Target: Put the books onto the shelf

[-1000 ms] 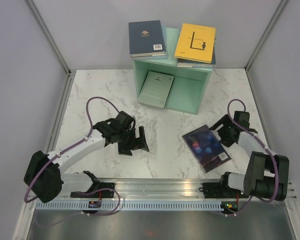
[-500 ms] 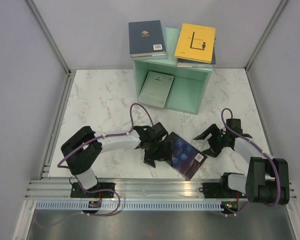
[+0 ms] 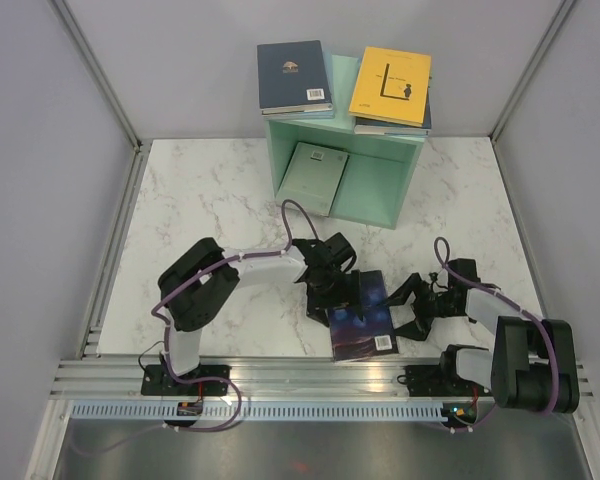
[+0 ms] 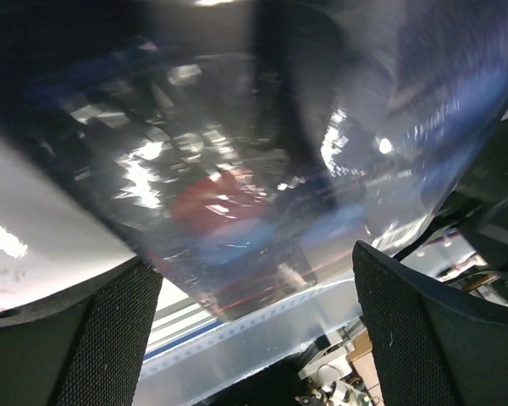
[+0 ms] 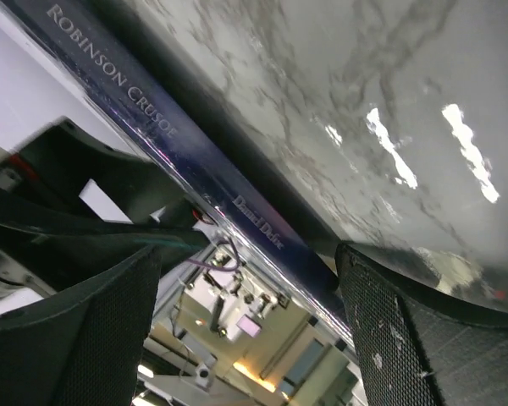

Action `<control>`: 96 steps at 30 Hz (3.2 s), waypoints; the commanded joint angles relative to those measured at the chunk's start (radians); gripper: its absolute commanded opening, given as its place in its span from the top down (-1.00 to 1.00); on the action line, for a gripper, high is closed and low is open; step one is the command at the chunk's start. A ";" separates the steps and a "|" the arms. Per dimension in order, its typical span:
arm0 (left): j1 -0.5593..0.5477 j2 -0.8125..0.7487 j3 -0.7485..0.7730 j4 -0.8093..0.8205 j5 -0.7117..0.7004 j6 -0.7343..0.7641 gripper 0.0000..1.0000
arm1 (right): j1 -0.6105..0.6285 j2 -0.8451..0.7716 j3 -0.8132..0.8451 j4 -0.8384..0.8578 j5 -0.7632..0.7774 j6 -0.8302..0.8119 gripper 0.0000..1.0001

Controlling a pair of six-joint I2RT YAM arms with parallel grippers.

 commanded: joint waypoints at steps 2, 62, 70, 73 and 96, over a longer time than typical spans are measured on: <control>0.016 0.077 0.033 0.102 -0.120 -0.004 -0.87 | 0.008 0.027 -0.034 -0.120 0.225 -0.182 -0.76; 0.229 -0.074 -0.271 0.378 0.197 0.067 -0.80 | 0.651 -0.160 0.356 0.194 0.390 0.519 0.15; 0.226 -0.149 -0.277 0.285 0.130 0.094 -0.79 | 0.085 -0.030 0.498 -0.204 0.444 0.067 0.30; 0.220 -0.191 -0.291 0.277 0.128 0.096 -0.79 | -0.160 0.048 0.517 -0.236 0.458 -0.063 0.36; 0.202 -0.210 -0.275 0.255 0.104 0.084 -0.81 | -0.316 0.455 0.339 0.015 0.552 -0.199 0.35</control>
